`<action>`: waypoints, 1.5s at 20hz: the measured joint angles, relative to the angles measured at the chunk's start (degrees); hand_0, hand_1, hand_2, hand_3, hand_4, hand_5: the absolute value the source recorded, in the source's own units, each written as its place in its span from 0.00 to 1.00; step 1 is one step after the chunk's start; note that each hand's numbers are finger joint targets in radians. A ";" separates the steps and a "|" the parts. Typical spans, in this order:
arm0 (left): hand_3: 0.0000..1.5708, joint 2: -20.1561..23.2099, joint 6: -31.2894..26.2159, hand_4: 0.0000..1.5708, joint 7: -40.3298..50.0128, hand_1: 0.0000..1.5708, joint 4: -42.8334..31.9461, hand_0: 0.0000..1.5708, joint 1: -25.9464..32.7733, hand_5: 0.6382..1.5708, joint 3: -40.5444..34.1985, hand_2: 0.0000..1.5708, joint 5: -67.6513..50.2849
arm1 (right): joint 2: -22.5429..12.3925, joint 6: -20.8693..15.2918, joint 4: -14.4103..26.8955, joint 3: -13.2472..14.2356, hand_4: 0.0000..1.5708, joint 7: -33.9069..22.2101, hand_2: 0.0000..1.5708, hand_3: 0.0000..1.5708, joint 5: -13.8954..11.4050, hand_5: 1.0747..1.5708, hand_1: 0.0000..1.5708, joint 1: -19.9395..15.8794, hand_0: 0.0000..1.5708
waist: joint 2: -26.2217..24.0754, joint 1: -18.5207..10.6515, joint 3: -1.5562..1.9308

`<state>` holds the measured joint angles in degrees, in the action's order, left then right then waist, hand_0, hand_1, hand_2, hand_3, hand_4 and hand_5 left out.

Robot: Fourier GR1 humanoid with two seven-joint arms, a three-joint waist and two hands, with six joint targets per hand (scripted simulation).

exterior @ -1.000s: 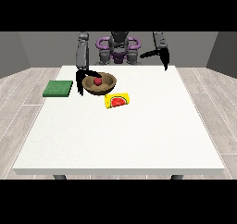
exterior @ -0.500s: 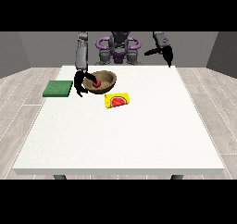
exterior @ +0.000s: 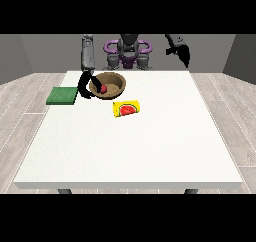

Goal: Pick the cup and pour the ball into the bowl, then pick the bowl and place it on the pad

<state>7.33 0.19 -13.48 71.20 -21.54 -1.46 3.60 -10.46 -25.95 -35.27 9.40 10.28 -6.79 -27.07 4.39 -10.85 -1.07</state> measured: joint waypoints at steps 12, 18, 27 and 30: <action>0.00 3.32 -0.37 0.65 -2.14 0.00 -7.46 0.00 6.73 0.84 -6.19 0.00 -2.36 | -5.17 8.87 -6.98 -4.12 0.50 -24.48 1.00 0.43 -1.81 1.00 1.00 -4.39 1.00 | -9.83 10.49 0.97; 0.00 2.99 -0.23 0.77 -4.39 0.00 -6.78 0.00 5.85 0.90 -6.59 0.00 -2.65 | -11.08 13.42 -9.32 -0.43 0.53 -23.72 1.00 0.30 0.35 1.00 1.00 -4.05 1.00 | -5.43 10.06 1.04; 0.00 17.58 -11.61 0.81 -4.94 0.00 -7.36 0.00 1.42 1.00 -18.79 0.00 -13.25 | -18.62 17.31 -7.68 5.68 0.52 -15.06 1.00 0.00 3.53 1.00 1.00 -2.00 1.00 | 1.73 6.94 1.08; 0.00 22.77 -16.32 0.79 -6.39 0.00 -9.68 0.00 1.12 1.00 -23.22 0.00 -16.95 | -20.83 17.90 -7.04 7.90 0.50 -11.97 1.00 0.00 4.65 0.99 1.00 -1.67 1.00 | 4.43 6.10 1.09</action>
<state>30.09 -16.13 -19.88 61.52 -20.42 -24.69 -13.35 -31.29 -8.05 -42.31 17.30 -1.69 -2.14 -28.73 8.81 -4.75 0.01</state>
